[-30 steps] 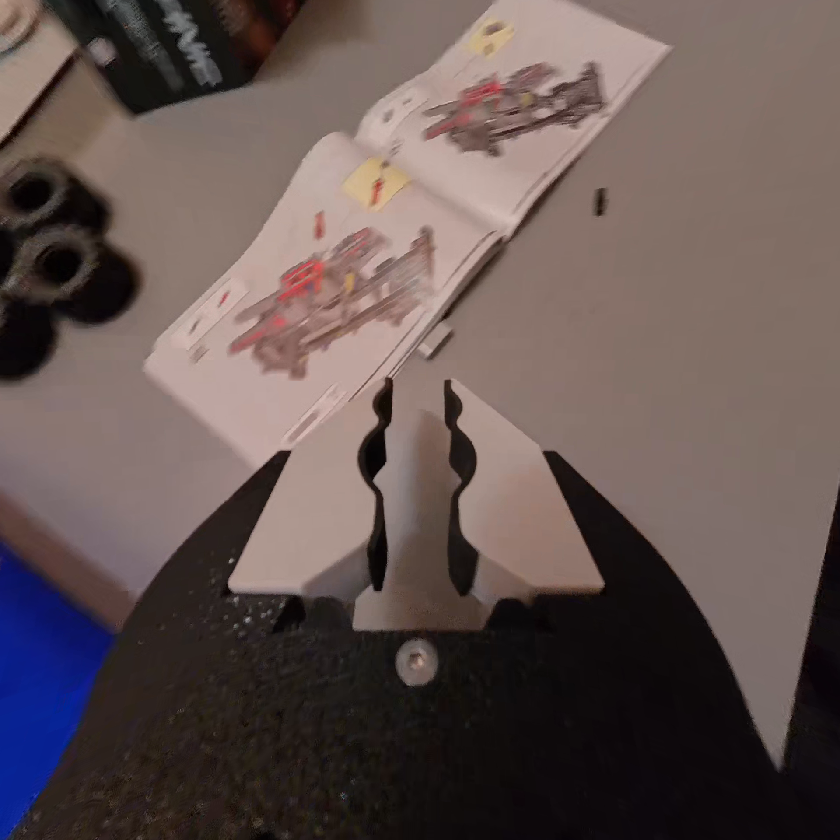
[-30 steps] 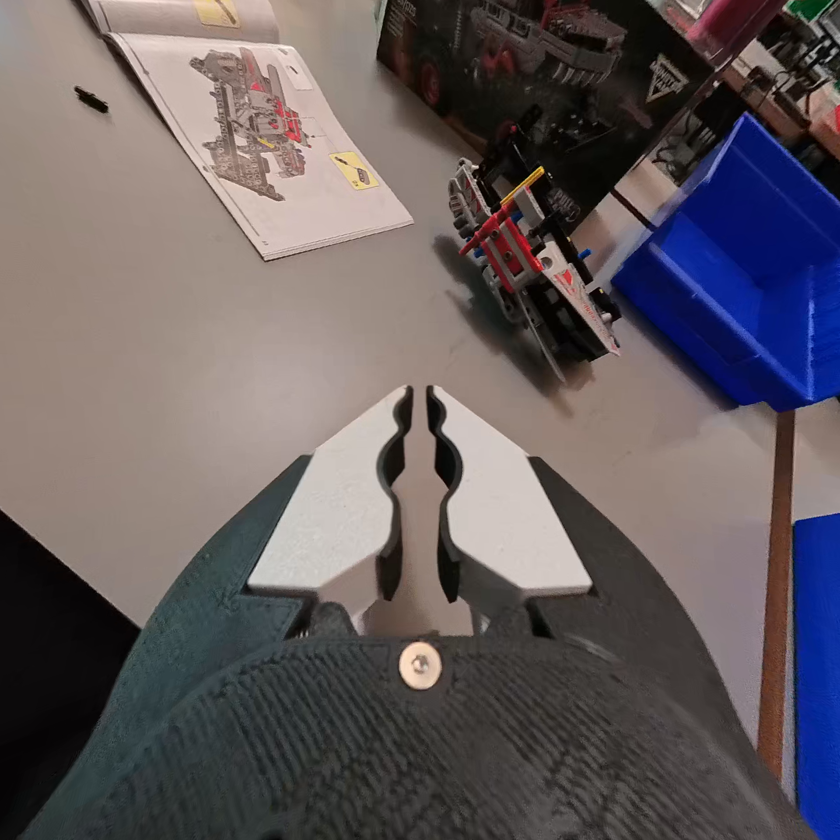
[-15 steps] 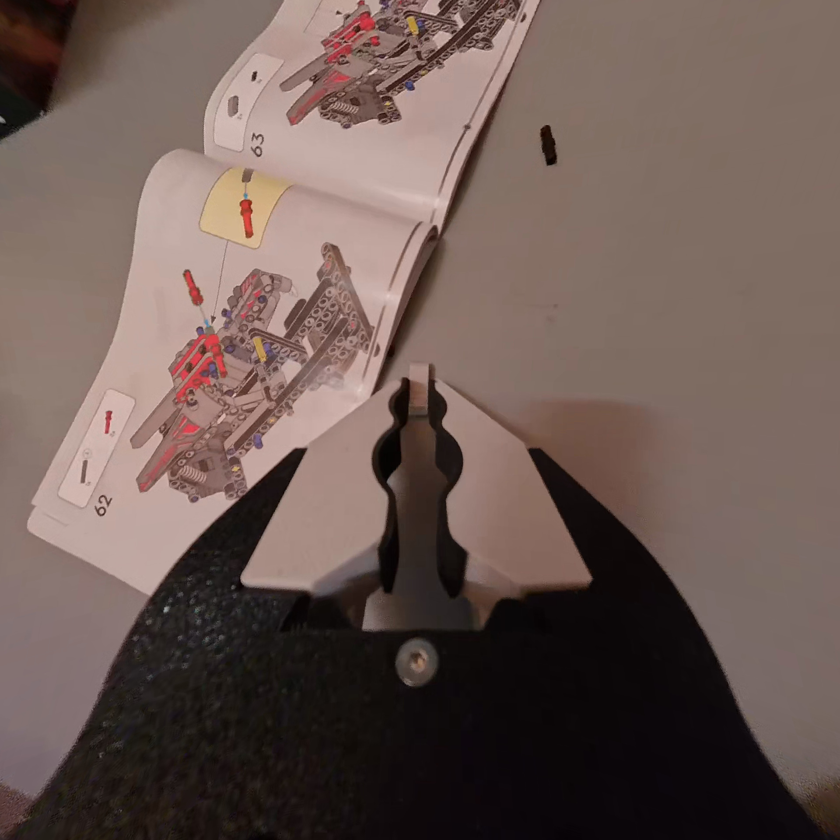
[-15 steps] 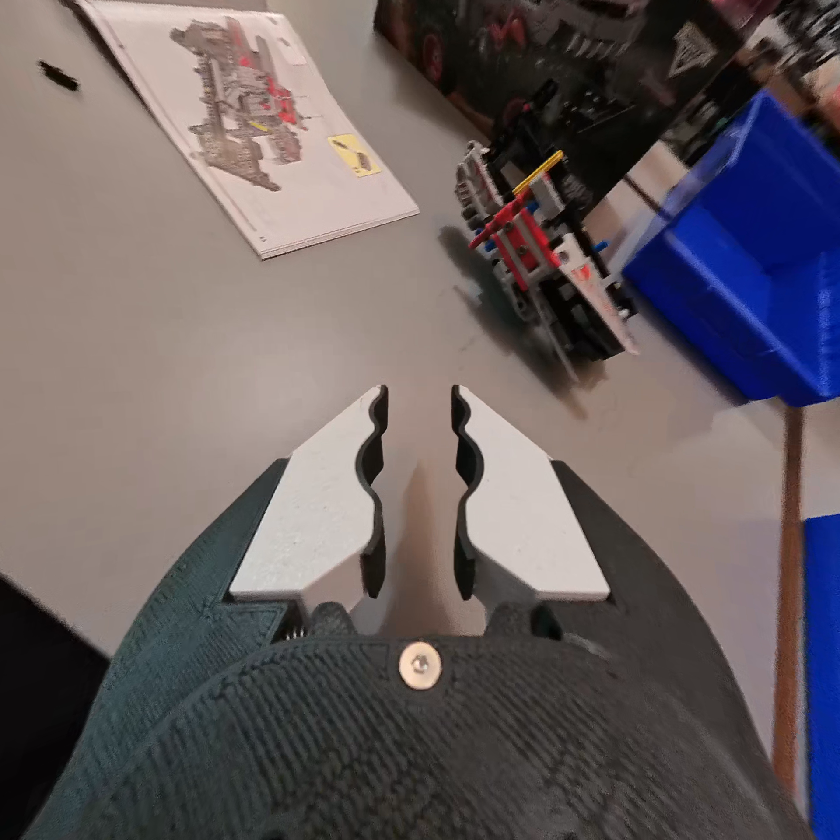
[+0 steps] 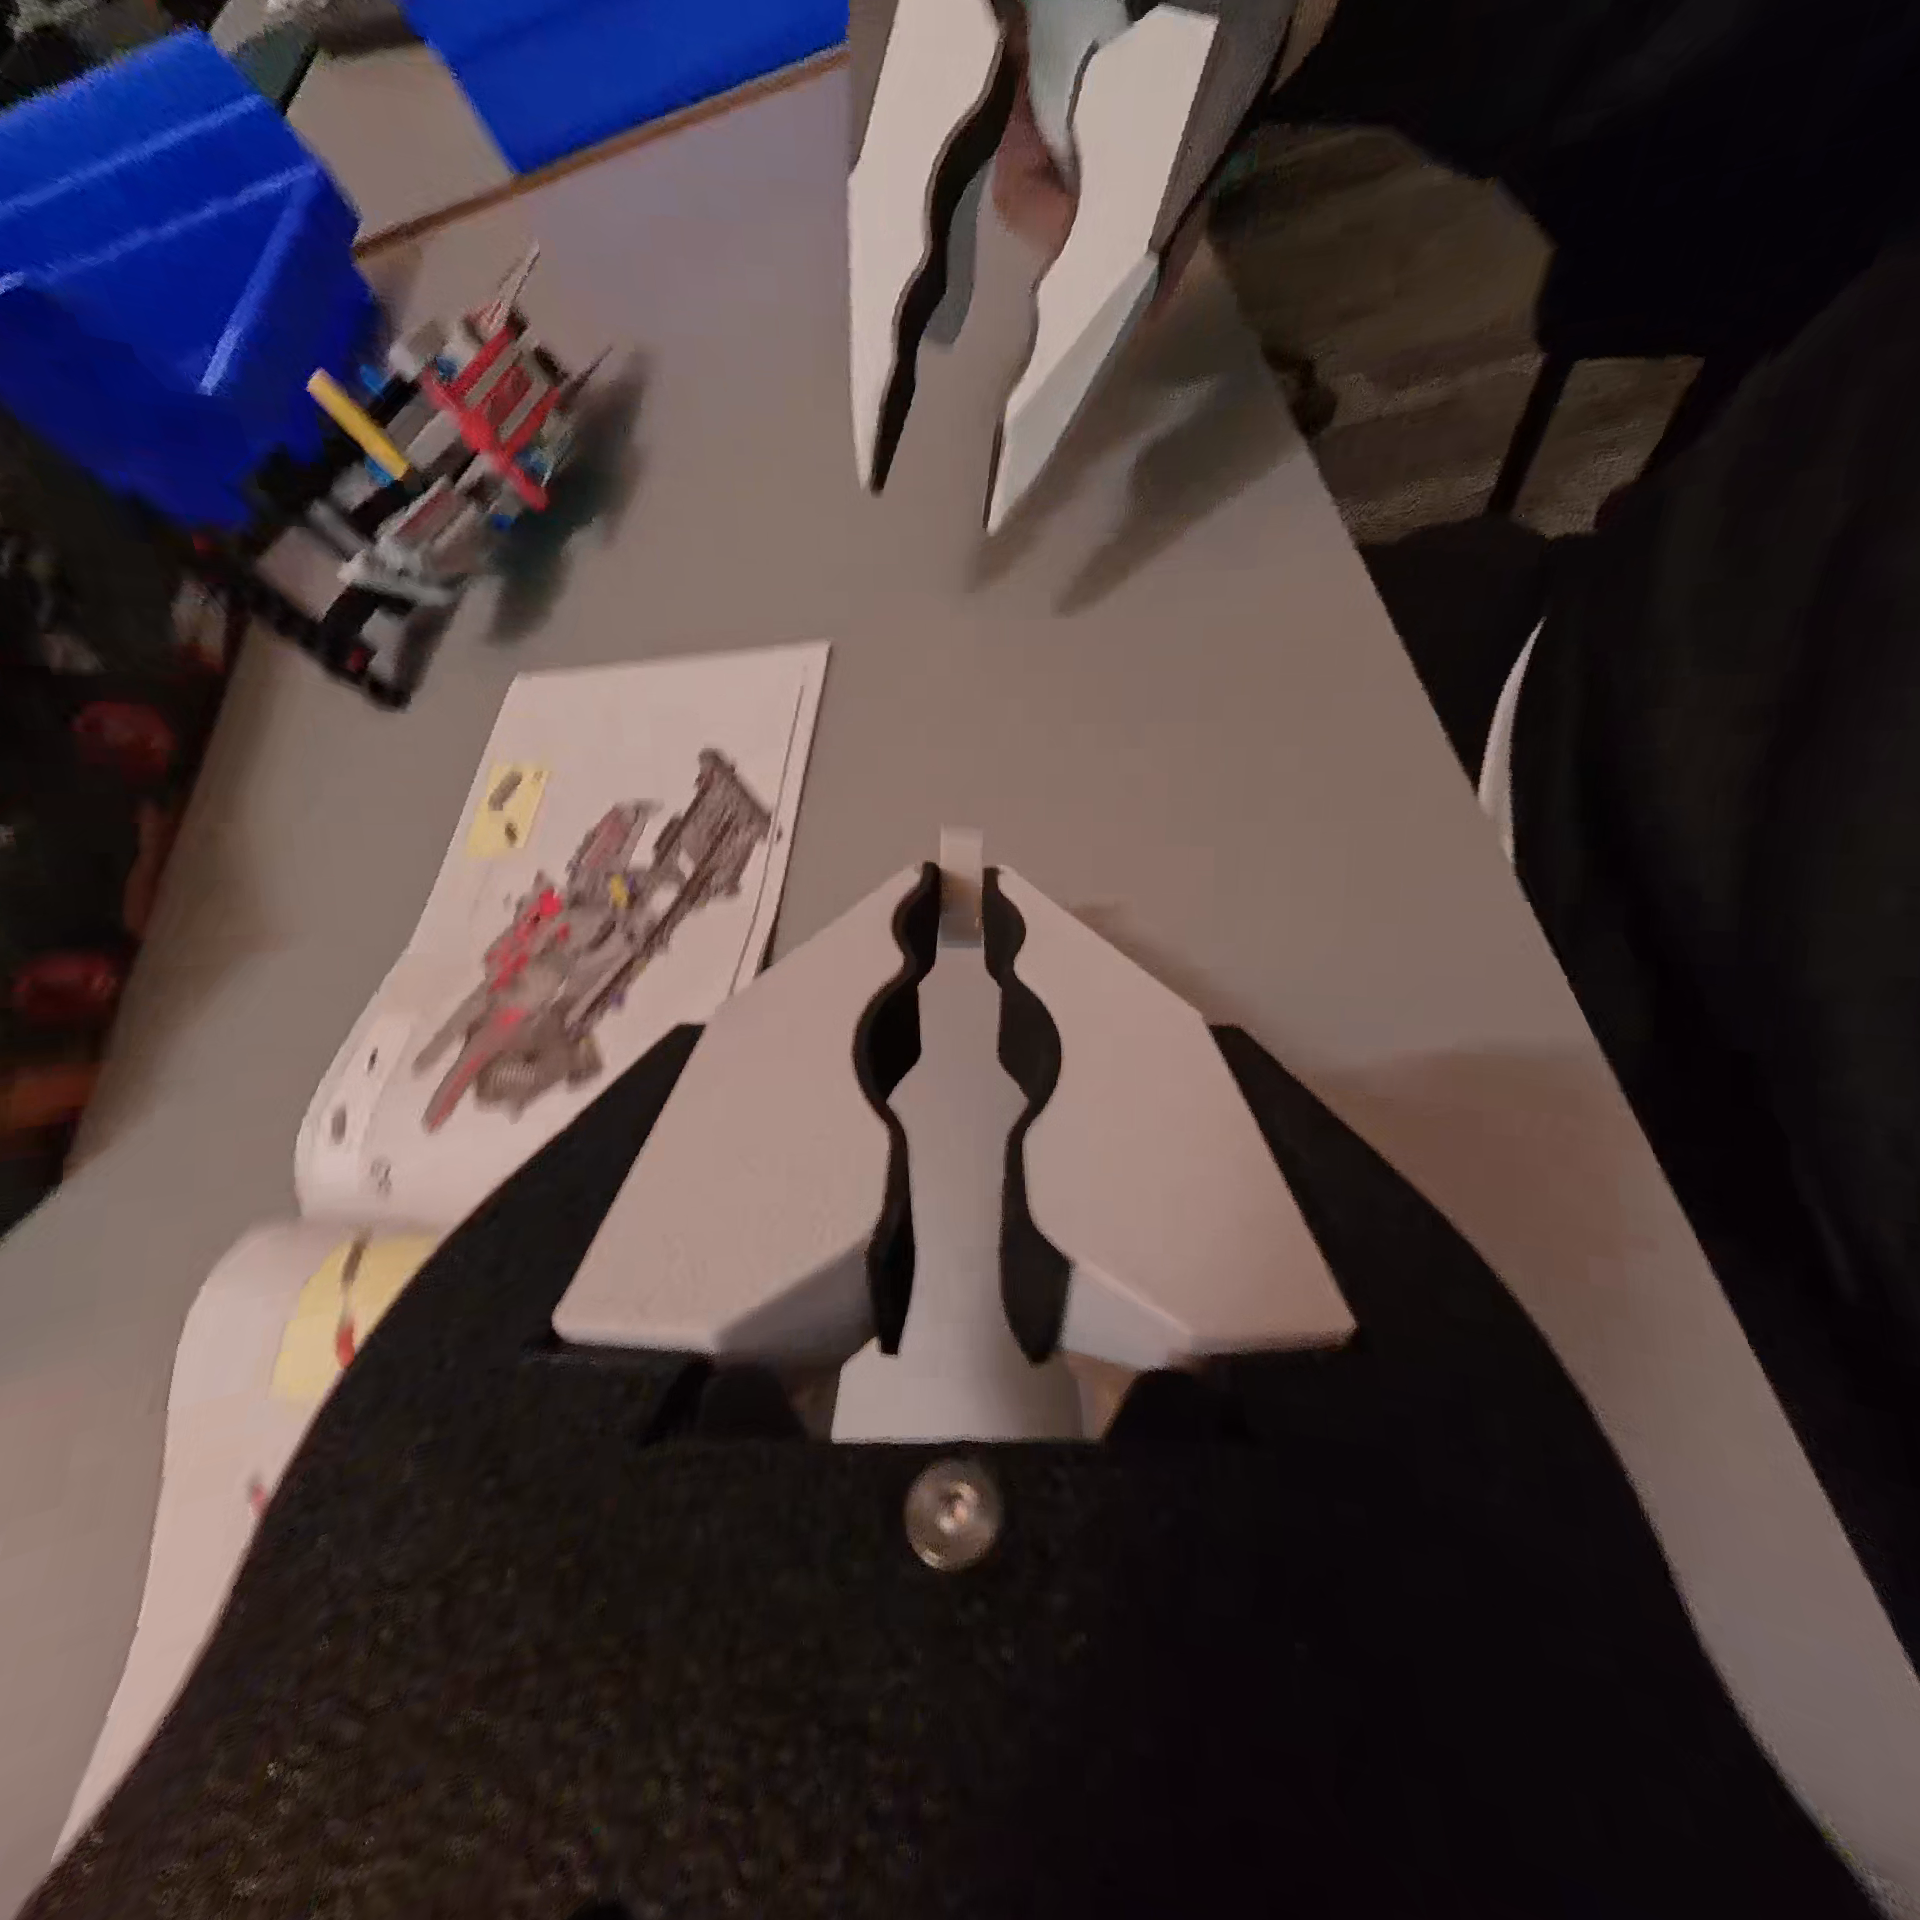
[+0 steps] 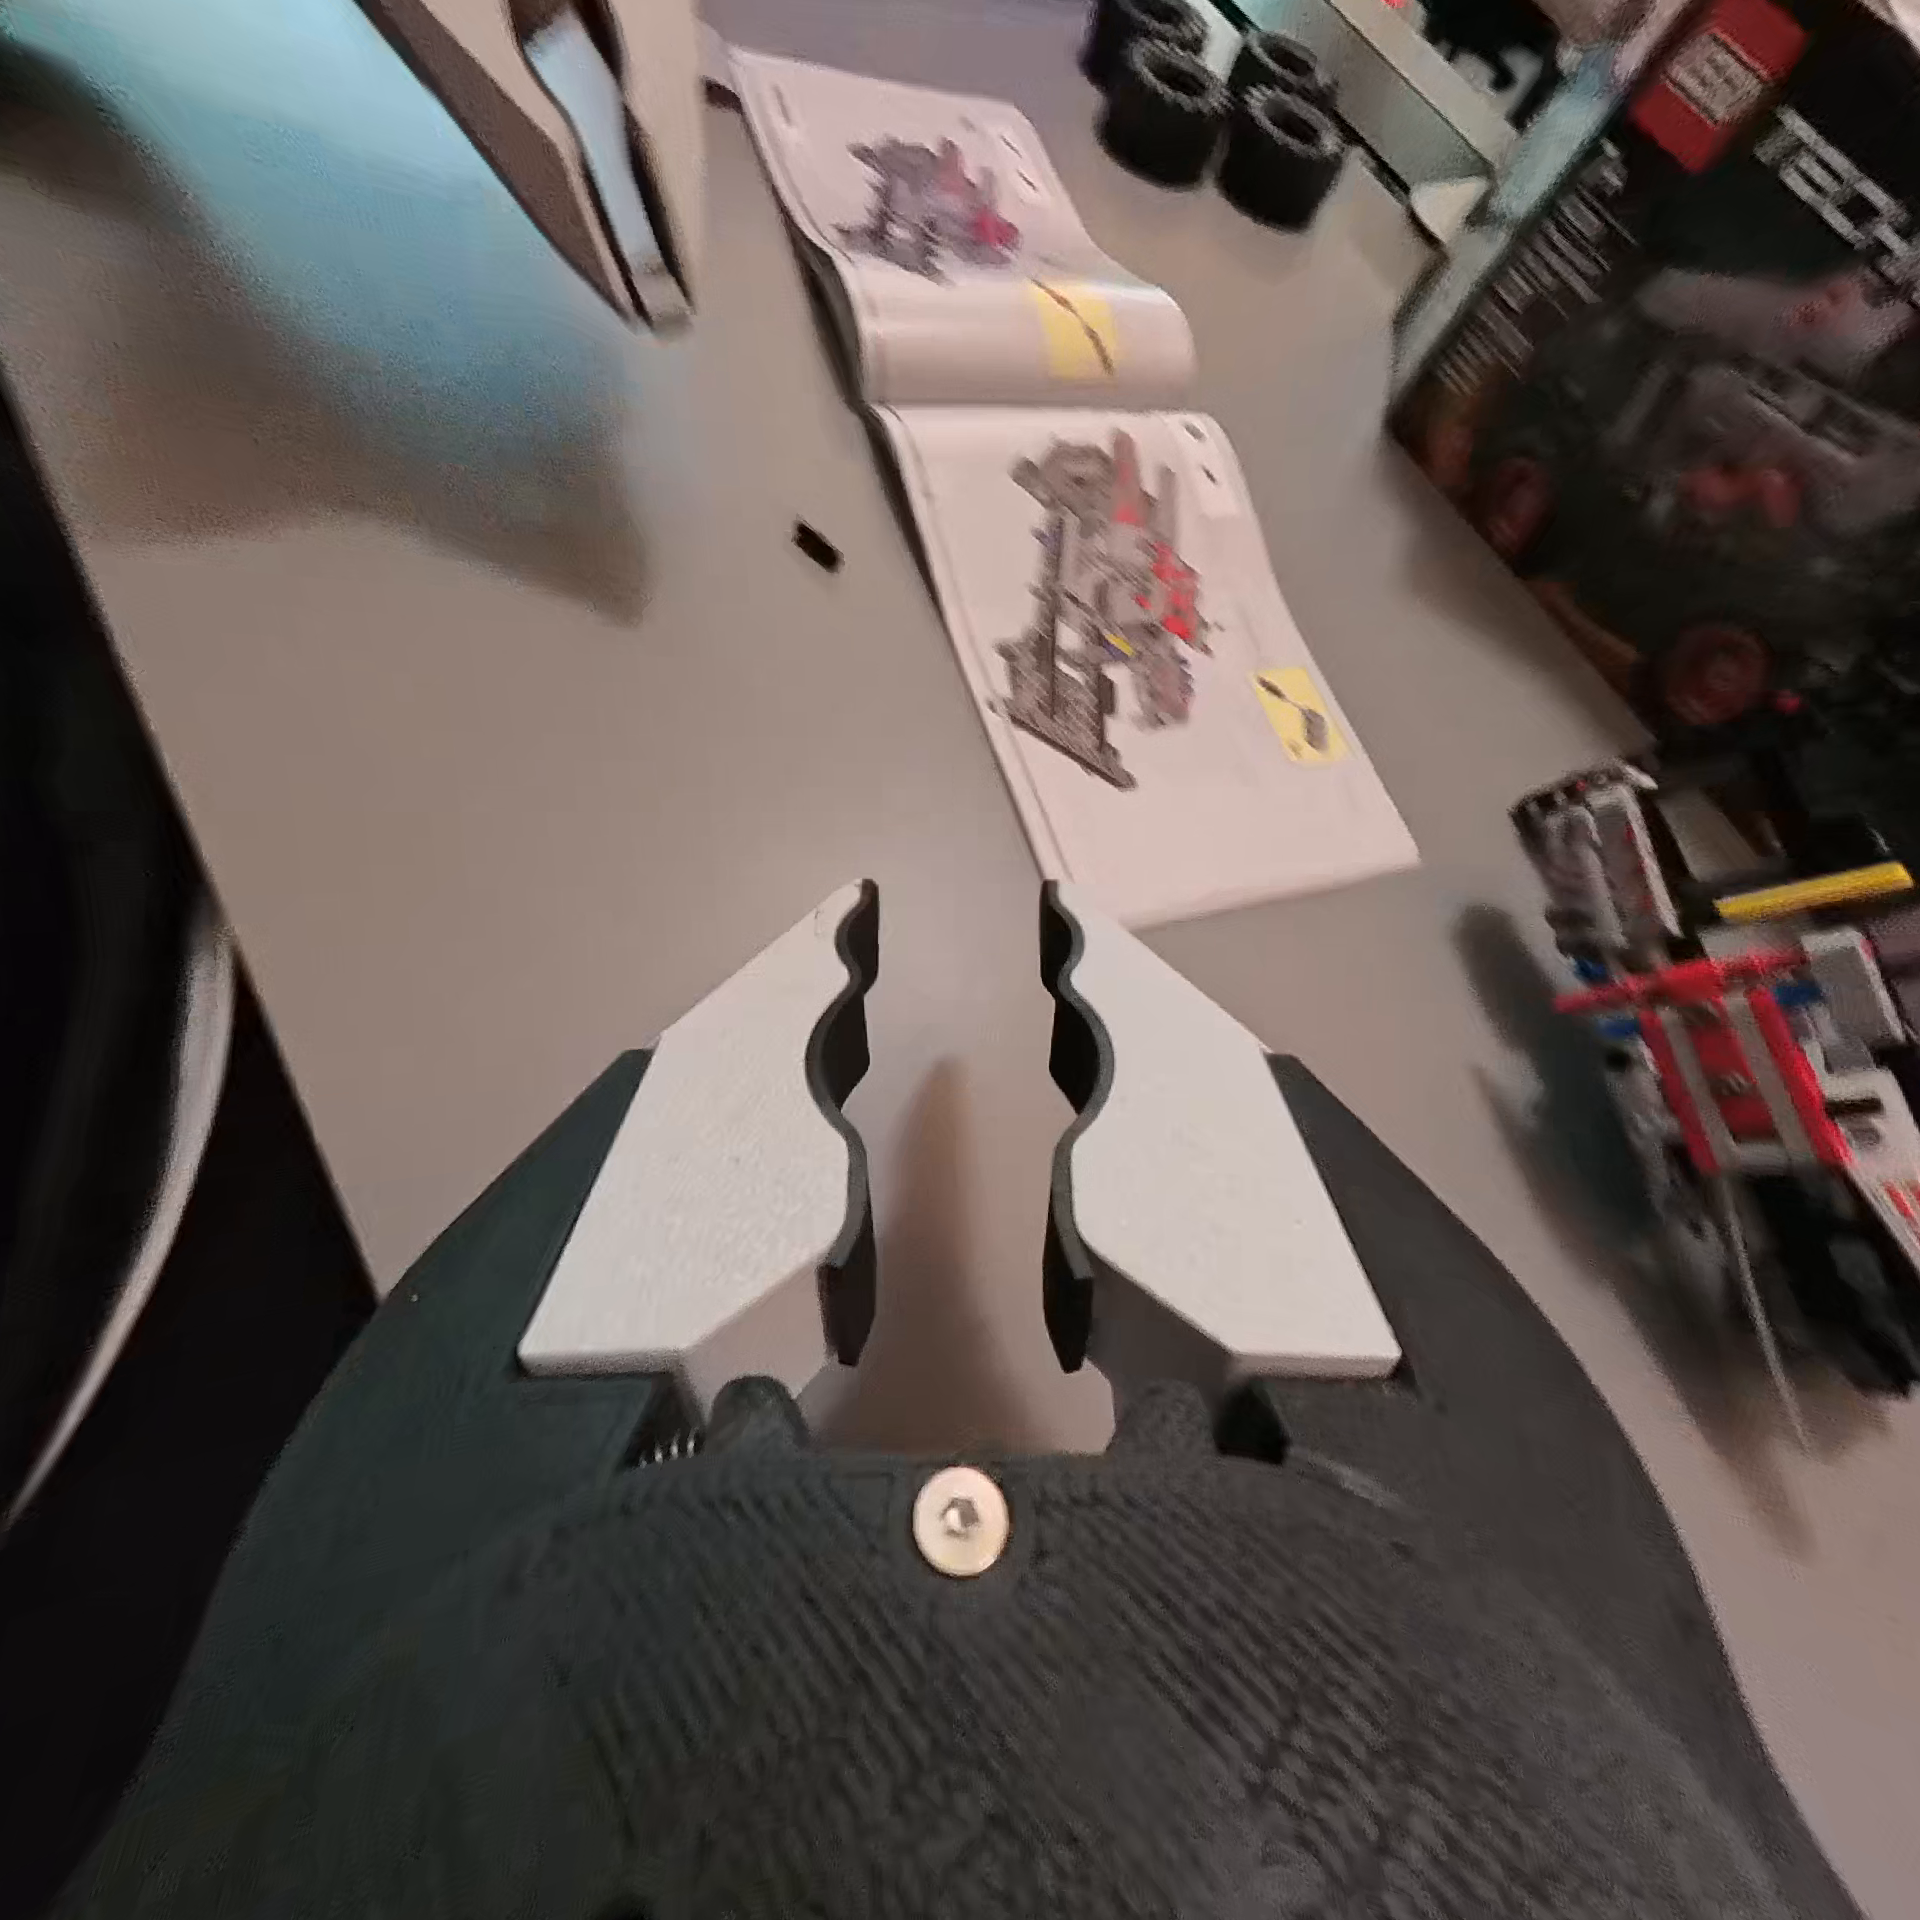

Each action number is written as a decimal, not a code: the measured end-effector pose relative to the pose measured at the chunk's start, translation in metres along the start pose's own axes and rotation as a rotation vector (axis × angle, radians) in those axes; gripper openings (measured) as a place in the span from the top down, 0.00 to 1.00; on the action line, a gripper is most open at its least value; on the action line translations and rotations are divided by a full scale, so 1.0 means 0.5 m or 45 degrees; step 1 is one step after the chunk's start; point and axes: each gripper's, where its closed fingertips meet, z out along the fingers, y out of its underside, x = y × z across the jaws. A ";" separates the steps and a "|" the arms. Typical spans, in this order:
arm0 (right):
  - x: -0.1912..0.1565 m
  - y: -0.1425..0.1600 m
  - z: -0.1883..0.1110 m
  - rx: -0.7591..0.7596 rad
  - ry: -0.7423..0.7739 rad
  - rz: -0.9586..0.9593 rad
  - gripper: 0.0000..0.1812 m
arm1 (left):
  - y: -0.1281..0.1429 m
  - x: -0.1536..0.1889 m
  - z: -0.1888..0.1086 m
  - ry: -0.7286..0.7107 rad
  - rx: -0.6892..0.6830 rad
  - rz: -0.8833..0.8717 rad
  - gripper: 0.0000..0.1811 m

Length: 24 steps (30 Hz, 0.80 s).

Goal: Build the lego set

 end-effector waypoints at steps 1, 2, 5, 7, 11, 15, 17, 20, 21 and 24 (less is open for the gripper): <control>-0.011 -0.009 0.003 -0.001 -0.014 -0.014 0.84 | -0.011 0.002 0.020 -0.004 0.002 0.042 0.97; -0.016 -0.010 0.004 -0.023 -0.011 -0.022 0.84 | -0.020 -0.001 0.040 -0.024 -0.012 0.097 0.97; -0.020 -0.003 0.000 -0.054 -0.029 -0.018 0.84 | -0.034 -0.031 0.103 -0.136 -0.145 0.276 0.97; -0.016 -0.008 -0.005 0.013 -0.036 -0.012 0.85 | -0.048 -0.066 0.141 -0.240 -0.240 0.434 0.97; 0.067 0.049 -0.012 -0.075 0.206 0.038 0.84 | -0.095 -0.140 0.211 -0.415 -0.320 0.757 0.97; 0.175 0.073 -0.045 -0.080 0.564 -0.100 0.81 | -0.109 -0.184 0.289 -0.359 -0.263 0.729 0.97; 0.204 0.087 -0.040 -0.088 0.639 -0.225 0.81 | -0.093 -0.205 0.322 -0.309 -0.280 0.678 0.97; 0.240 0.103 -0.027 -0.121 0.716 -0.457 0.84 | -0.058 -0.214 0.359 -0.156 -0.349 0.524 0.97; 0.238 0.102 -0.016 -0.118 0.694 -0.555 0.85 | -0.056 -0.211 0.367 -0.098 -0.336 0.442 0.97; 0.234 0.127 0.022 -0.212 0.563 -0.715 0.85 | -0.065 -0.229 0.380 -0.044 -0.291 0.241 0.97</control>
